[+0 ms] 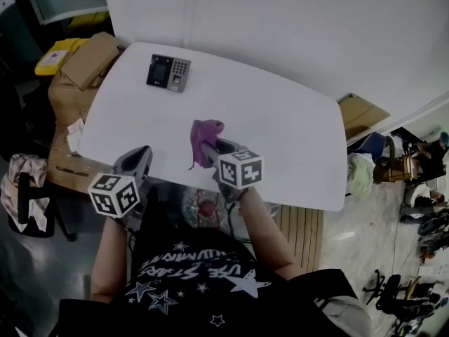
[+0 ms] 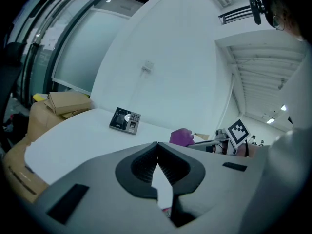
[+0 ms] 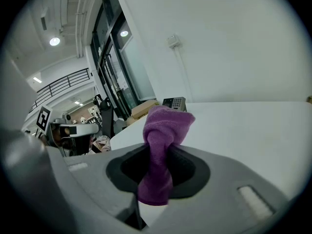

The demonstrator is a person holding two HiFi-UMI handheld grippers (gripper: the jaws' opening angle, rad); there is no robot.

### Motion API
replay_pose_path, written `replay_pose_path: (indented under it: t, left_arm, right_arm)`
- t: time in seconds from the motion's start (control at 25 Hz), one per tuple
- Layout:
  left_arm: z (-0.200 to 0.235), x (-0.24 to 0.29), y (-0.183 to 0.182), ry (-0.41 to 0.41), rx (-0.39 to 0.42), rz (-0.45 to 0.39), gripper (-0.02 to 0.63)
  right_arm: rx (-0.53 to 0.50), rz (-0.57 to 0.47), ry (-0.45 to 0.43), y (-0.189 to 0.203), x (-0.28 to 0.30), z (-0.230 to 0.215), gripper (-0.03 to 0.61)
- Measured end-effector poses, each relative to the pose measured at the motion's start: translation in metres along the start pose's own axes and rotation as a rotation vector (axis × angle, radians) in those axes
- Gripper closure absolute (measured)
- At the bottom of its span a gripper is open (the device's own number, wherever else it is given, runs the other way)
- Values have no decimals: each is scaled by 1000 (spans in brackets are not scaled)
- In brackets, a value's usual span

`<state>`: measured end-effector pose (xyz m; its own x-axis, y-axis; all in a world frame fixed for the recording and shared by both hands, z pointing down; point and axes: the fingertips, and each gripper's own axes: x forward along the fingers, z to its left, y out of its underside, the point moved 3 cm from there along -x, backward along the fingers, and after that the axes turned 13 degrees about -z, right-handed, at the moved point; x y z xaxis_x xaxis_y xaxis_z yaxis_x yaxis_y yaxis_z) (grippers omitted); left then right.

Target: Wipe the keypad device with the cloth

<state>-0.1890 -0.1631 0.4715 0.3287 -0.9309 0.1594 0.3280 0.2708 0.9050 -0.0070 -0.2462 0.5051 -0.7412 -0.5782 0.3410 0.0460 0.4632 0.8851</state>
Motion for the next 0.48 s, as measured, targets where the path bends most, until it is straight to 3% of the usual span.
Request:
replay_pose_path:
  t: [0.48]
  left_arm:
    - [-14, -39, 16, -104, 10, -8, 607]
  right_arm:
    - [1, 26, -93, 16, -16, 8, 480]
